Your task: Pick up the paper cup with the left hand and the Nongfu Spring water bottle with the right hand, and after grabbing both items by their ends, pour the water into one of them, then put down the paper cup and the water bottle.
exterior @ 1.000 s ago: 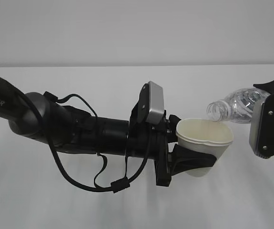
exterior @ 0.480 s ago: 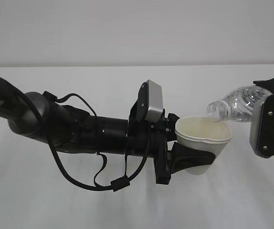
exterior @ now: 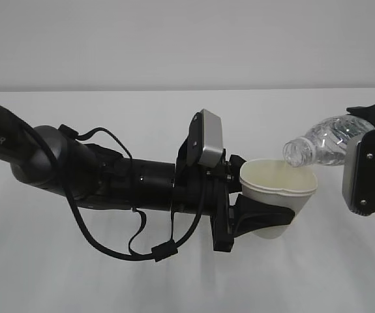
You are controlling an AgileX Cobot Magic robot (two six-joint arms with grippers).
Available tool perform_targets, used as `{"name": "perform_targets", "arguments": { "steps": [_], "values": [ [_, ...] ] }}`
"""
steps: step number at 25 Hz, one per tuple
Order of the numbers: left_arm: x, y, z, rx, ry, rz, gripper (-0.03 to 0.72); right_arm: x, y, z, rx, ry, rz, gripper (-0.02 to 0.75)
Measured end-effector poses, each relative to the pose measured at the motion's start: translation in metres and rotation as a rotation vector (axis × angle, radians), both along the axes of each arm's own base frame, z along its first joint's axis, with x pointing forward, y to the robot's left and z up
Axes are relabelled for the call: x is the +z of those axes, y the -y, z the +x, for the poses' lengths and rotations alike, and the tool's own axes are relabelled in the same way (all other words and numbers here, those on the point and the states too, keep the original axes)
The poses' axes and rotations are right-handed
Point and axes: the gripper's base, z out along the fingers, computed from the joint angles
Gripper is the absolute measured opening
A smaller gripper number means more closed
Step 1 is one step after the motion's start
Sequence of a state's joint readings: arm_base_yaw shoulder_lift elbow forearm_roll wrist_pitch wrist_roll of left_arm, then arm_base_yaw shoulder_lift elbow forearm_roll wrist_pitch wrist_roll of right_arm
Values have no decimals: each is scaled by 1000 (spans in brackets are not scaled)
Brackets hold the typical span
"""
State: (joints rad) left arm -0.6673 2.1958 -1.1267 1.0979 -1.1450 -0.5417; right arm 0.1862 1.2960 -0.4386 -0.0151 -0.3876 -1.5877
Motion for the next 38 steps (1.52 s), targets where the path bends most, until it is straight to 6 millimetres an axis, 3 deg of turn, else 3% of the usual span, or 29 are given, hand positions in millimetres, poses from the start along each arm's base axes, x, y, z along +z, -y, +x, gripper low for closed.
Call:
{"name": "perform_targets", "arguments": {
  "steps": [38],
  "values": [
    [-1,0,-1,-13,5,7,399,0,1,0,-4,8,-24,396]
  ]
}}
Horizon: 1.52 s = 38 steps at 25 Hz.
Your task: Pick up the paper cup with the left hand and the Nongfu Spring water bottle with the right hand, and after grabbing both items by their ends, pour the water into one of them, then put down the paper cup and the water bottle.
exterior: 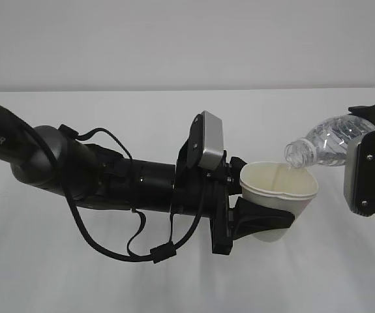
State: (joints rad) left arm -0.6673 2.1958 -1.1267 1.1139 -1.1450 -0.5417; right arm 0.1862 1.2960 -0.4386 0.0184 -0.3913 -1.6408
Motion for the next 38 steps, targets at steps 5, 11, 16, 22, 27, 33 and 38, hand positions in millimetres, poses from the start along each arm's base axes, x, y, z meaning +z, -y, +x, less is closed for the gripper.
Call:
{"name": "perform_targets", "arguments": {
  "steps": [5,11,16,22,27,33,38],
  "values": [
    [0,0,0,-2,1,1,399,0,0,0,1,0,-2,396],
    [0,0,0,-4,1,2,399,0,0,0,5,3,-14,396],
    [0,0,0,-4,1,2,399,0,1,0,-1,2,-13,396],
    [0,0,0,-5,2,3,399,0,1,0,-3,2,-11,396],
    [0,0,0,-5,2,3,399,0,1,0,-3,2,-12,396],
    [0,0,0,-5,2,3,399,0,1,0,-2,3,-16,396],
    [0,0,0,-5,2,3,399,0,1,0,0,3,-19,396]
  ]
}}
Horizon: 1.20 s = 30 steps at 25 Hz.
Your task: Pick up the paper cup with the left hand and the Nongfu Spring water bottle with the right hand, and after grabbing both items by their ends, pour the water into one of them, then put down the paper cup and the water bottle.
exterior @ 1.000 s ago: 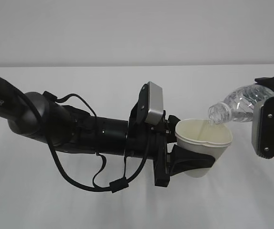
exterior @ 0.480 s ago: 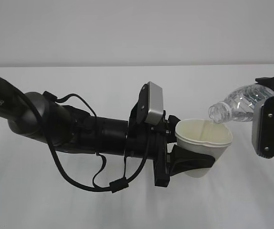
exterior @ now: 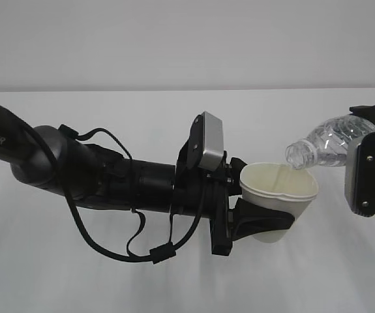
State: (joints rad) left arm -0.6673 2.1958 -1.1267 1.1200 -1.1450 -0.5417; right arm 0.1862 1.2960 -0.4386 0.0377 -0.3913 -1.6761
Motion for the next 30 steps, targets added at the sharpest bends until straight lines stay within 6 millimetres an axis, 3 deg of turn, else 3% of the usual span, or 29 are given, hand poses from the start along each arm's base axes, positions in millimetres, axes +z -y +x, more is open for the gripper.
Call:
{"name": "perform_targets", "arguments": {
  "steps": [30],
  "values": [
    [0,0,0,-2,1,1,398,0,0,0,5,4,-14,396]
  ]
}}
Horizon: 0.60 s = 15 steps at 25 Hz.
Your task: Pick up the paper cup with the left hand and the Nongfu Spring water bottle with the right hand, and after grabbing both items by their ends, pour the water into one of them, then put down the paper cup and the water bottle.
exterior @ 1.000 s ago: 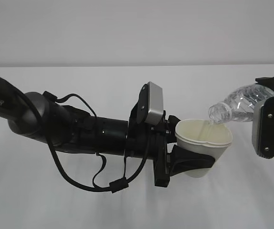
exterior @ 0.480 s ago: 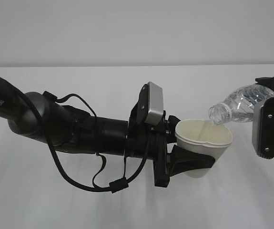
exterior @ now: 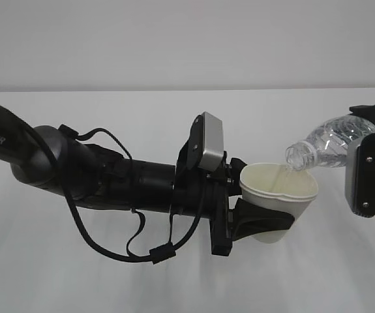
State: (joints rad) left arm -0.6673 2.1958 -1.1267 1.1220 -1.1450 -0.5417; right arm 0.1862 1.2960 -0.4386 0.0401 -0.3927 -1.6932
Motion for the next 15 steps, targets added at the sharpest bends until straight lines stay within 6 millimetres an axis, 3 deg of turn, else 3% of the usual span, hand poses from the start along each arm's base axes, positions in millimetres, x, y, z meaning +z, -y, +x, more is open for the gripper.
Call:
{"name": "perform_targets", "arguments": {
  "steps": [15],
  "values": [
    [0,0,0,0,0,0,398,0,0,0,7,4,-17,396]
  ]
}}
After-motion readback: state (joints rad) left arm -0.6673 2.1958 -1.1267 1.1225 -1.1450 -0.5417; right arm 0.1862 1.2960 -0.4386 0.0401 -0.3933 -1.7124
